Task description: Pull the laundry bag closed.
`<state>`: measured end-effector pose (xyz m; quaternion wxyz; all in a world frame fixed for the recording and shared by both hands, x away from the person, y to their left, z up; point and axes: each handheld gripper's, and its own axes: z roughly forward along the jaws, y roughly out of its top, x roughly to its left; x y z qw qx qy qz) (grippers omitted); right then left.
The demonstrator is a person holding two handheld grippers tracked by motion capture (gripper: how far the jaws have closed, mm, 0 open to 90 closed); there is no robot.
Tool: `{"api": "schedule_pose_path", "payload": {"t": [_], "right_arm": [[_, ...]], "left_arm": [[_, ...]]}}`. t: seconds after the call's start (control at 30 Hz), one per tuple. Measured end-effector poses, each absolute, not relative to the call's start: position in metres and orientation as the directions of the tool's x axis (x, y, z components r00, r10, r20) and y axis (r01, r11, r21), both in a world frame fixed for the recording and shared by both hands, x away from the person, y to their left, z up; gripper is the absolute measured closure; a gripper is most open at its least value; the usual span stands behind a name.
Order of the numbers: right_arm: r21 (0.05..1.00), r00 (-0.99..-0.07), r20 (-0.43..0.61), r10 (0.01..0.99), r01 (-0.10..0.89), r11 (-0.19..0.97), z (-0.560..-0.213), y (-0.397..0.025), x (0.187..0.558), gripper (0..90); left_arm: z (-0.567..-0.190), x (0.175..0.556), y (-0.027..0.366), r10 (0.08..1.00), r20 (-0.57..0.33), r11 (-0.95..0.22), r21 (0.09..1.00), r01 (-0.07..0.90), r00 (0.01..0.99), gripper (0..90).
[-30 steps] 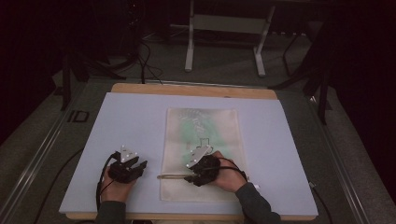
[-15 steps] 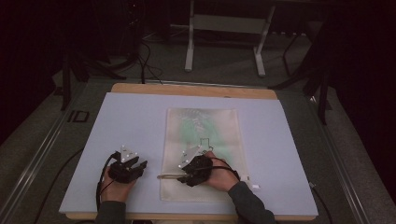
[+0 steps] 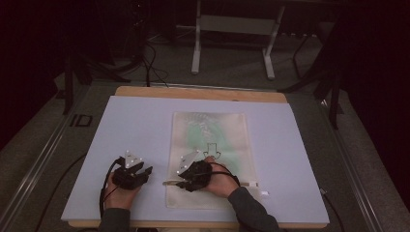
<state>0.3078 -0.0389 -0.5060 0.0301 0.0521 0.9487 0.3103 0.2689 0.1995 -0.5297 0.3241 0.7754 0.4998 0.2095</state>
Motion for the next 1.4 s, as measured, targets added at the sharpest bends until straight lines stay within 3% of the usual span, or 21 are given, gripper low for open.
{"api": "schedule_pose_path", "payload": {"t": [0.33,1.4], "right_arm": [[0.596,-0.995,-0.028,0.101,0.064,0.801,-0.509,-0.022,0.307,71.2],[0.566,-0.994,-0.037,0.107,0.067,0.822,-0.520,0.021,0.307,74.3]], "left_arm": [[-0.530,0.269,0.199,0.910,0.004,-0.294,0.713,0.637,0.415,58.8],[-0.529,0.269,0.200,0.912,0.002,-0.288,0.716,0.636,0.410,58.0]]}}
